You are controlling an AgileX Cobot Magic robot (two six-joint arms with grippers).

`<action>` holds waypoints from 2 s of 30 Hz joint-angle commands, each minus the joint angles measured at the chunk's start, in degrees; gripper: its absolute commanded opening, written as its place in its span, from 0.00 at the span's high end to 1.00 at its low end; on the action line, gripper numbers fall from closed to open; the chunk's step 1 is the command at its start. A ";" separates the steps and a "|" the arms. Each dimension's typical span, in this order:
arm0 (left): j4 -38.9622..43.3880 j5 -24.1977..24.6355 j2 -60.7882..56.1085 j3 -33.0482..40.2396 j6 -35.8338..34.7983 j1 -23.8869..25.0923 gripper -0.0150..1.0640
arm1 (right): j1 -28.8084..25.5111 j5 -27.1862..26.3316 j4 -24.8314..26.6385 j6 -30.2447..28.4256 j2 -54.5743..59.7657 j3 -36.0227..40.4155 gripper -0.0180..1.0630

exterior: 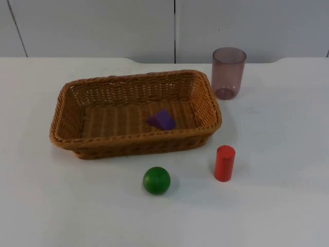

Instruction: Pick up the basket with the left hand and place the triangular block into the basket with the right hand.

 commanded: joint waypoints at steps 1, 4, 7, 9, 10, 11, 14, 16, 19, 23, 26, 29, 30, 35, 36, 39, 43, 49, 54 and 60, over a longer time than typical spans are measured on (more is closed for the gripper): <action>-0.19 -0.75 -0.03 0.55 -0.46 -0.09 0.01 | -0.32 -0.98 -0.37 0.24 -0.15 0.10 0.01; -0.19 -1.03 -0.03 0.55 -0.46 -0.09 0.01 | -0.32 -0.98 -0.37 0.24 -0.15 0.10 0.01; -0.19 -1.01 -0.03 0.55 -1.14 -0.09 0.01 | -0.32 -0.98 -0.37 0.24 -0.15 0.10 0.01; -0.06 -1.01 -0.03 0.55 -1.52 -0.09 0.01 | -0.32 -0.98 -0.37 0.24 -0.15 0.10 0.01; 0.03 -1.01 -0.03 0.55 -1.52 -0.09 0.01 | -0.32 -0.98 -0.37 0.24 -0.15 0.10 0.01; 0.03 -1.01 -0.03 0.55 -1.52 -0.09 0.01 | -0.32 -0.98 -0.37 0.24 -0.15 0.10 0.01; 0.06 -1.11 -0.03 0.55 -1.52 -0.09 0.01 | -0.32 -0.98 -0.37 0.24 -0.15 0.10 0.01; 0.06 -1.28 -0.03 0.55 -1.52 -0.09 0.01 | -0.32 -0.98 -0.37 0.24 -0.15 0.10 0.01; 0.06 -1.93 -0.03 0.55 -1.52 -0.09 0.01 | -0.32 -0.98 -0.37 0.24 -0.15 0.10 0.01; 0.06 -2.37 -0.03 0.81 -2.33 -0.09 0.01 | -0.32 -0.98 -0.37 0.24 -0.15 0.10 0.01; 0.06 -2.37 -0.03 2.58 -3.48 -0.09 0.01 | -0.32 -0.98 -0.37 0.24 -0.15 0.10 0.01; 0.88 -4.50 -0.03 5.70 -3.48 -0.09 0.01 | -0.32 -0.98 -0.37 0.24 -0.15 0.10 0.01; 1.17 -3.97 -0.03 5.83 -3.48 -0.09 0.01 | -0.32 -0.98 -0.37 0.24 -0.15 0.10 0.01; 0.81 -3.02 -0.03 6.76 -2.81 -0.20 0.01 | -0.32 -0.98 -0.37 0.24 -0.15 0.10 0.01; 0.81 -3.02 -0.03 6.76 -2.81 -0.20 0.01 | -0.32 -0.98 -0.37 0.24 -0.15 0.10 0.01; 0.44 -3.02 -0.03 6.76 -1.98 -0.20 0.01 | -0.22 -0.98 -0.37 0.25 -0.15 0.10 0.01; -0.21 -3.02 -0.03 6.76 -1.37 -0.22 0.01 | -0.22 -0.98 -0.37 0.25 -0.15 0.10 0.01; 0.89 -3.02 -0.03 6.76 -3.03 -0.22 0.01 | -0.22 -0.98 -0.37 0.25 -0.15 0.10 0.01; 0.89 -3.02 -0.03 6.76 -3.03 -0.22 0.01 | -0.22 -0.98 -0.37 0.25 -0.15 0.10 0.01; 0.89 -3.02 -0.03 6.76 -3.14 -0.22 0.01 | -0.22 -0.98 -0.37 0.25 -0.15 0.10 0.01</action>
